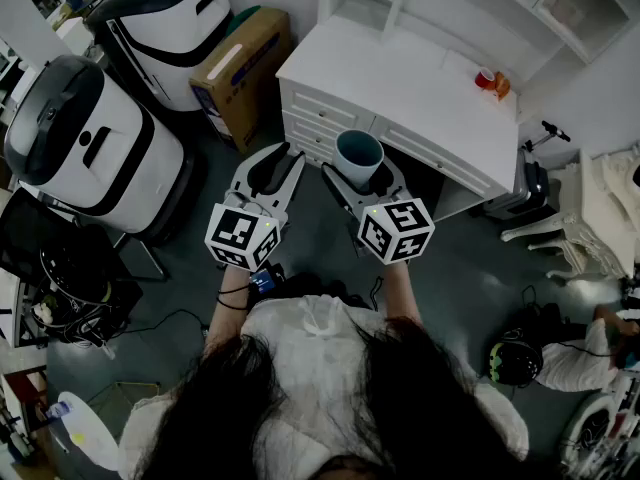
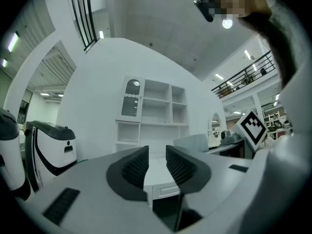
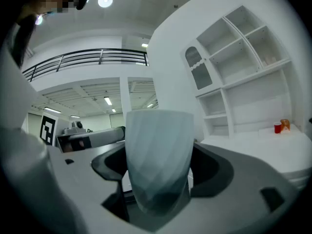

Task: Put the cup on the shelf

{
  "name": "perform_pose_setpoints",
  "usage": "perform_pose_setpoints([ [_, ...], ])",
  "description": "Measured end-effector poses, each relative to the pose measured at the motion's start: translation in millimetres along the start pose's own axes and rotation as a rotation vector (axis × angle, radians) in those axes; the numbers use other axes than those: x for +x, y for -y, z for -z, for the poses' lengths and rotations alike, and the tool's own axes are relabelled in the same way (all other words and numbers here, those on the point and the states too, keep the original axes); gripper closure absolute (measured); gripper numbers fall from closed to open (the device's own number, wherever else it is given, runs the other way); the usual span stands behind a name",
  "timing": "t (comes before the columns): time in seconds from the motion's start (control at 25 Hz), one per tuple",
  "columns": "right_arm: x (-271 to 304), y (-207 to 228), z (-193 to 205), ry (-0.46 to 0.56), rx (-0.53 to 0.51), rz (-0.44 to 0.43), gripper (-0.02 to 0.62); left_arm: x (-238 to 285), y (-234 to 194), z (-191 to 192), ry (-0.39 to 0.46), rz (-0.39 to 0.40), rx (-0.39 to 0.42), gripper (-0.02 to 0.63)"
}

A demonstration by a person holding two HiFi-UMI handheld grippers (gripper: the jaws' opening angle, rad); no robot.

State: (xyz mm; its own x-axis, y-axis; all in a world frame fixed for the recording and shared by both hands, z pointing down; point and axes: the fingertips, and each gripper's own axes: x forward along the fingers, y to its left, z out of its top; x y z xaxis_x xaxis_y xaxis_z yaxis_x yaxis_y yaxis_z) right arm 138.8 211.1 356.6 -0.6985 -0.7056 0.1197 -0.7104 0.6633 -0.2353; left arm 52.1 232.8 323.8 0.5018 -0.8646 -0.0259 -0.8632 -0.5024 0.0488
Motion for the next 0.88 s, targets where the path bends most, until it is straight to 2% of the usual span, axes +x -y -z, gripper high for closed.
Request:
perform_pose_setpoints([
  [0.36,9,-17,-3,0.046,0.010,-0.021,0.249,-10,-14,3,-0.001,0.004,-0.007,0.486],
  [0.88,11,-43,22,0.005,-0.010,0.015,0.249,-36,-25,21,-0.025,0.029,-0.040,0.486],
])
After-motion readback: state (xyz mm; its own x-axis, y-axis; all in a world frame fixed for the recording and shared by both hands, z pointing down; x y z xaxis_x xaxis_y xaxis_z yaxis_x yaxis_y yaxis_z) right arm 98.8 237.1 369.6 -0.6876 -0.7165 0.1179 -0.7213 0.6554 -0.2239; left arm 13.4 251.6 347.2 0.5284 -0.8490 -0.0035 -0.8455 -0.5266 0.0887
